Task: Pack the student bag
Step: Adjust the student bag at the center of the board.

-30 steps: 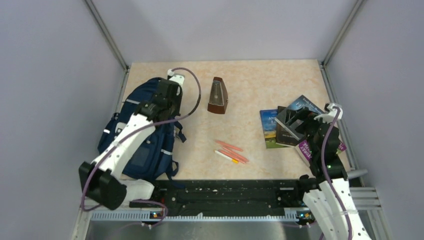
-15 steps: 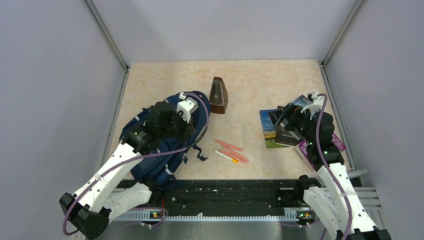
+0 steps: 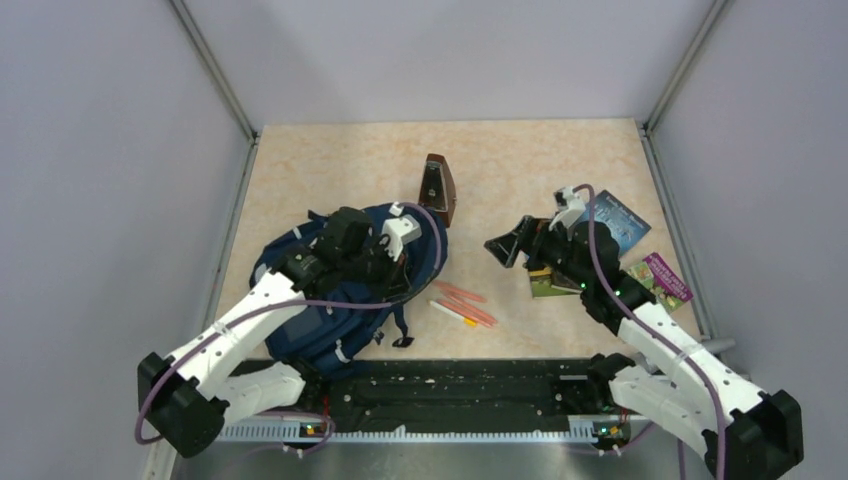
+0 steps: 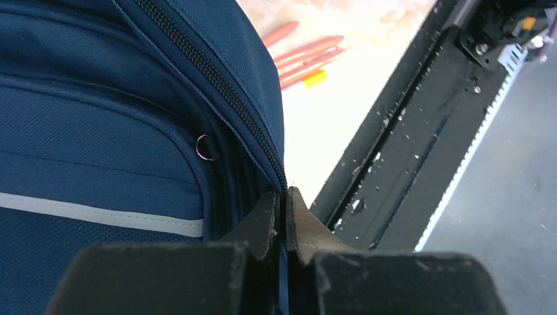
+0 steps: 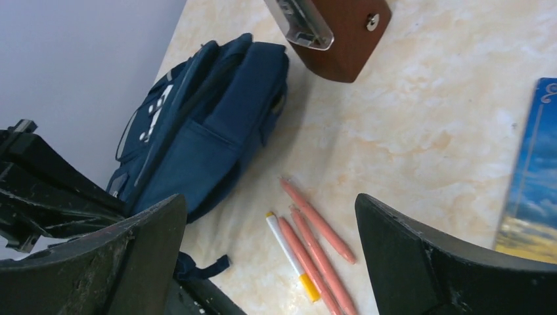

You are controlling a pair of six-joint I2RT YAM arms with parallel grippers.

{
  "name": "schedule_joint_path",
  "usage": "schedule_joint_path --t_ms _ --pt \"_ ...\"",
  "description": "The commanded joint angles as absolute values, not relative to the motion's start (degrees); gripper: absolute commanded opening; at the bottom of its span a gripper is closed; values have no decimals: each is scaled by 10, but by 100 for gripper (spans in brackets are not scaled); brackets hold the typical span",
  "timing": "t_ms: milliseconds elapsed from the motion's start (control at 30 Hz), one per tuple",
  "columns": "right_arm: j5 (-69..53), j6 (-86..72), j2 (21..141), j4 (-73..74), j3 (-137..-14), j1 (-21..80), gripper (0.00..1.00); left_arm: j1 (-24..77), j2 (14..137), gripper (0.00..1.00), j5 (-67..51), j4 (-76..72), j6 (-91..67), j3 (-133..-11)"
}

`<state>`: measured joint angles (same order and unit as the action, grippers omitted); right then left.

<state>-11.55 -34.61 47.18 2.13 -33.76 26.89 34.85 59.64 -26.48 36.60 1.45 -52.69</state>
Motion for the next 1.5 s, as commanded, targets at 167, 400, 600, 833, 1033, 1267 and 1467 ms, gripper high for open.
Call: schedule_joint_path --t_ms 167,400,600,833,1033,1267,1467 --pt "-75 -335 491 -110 -287 351 96 406 679 0 -295 325 2 -573" --pt "-61 -232 419 -161 -192 417 87 408 678 50 -200 336 -15 -588" --pt "-12 -203 399 -190 -152 523 87 405 594 80 -120 284 -32 -545" --pt "53 -229 552 -328 -153 667 81 328 557 84 64 280 -82 -532" --pt "131 -282 707 -342 -226 737 68 245 559 85 78 283 -115 -528" --pt "176 -330 792 -327 -280 738 62 243 582 86 108 303 -122 -534" --pt "99 -336 839 -435 -260 773 61 243 579 86 110 300 -120 -530"
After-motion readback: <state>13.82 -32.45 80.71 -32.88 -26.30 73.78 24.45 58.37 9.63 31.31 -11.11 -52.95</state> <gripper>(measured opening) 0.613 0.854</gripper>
